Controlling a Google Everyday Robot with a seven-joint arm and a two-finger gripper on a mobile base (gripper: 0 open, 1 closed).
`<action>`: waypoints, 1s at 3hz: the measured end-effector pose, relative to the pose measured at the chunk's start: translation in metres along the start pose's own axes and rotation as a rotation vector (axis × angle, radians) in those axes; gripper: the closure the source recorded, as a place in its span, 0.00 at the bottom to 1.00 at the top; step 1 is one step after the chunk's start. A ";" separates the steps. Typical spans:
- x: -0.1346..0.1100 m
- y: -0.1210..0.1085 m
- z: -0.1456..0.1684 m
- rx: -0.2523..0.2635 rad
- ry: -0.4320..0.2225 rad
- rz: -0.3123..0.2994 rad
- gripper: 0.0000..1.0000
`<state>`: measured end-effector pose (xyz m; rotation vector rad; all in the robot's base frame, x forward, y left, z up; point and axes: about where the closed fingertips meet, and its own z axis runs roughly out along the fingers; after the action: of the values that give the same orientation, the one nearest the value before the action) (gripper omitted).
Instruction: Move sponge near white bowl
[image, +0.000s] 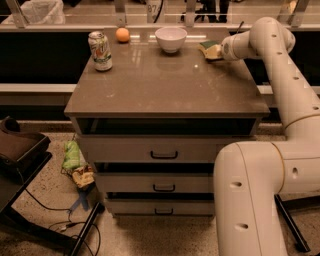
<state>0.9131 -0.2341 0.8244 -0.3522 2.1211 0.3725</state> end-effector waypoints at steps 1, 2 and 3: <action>0.000 0.000 0.000 0.000 0.000 0.000 0.39; -0.001 0.000 0.000 0.000 0.000 0.000 0.16; 0.000 0.000 0.000 0.000 0.000 0.000 0.00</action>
Offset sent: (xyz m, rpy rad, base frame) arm 0.0000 0.0001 0.0003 0.0000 0.0002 0.0001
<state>0.9131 -0.2338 0.8248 -0.3524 2.1214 0.3729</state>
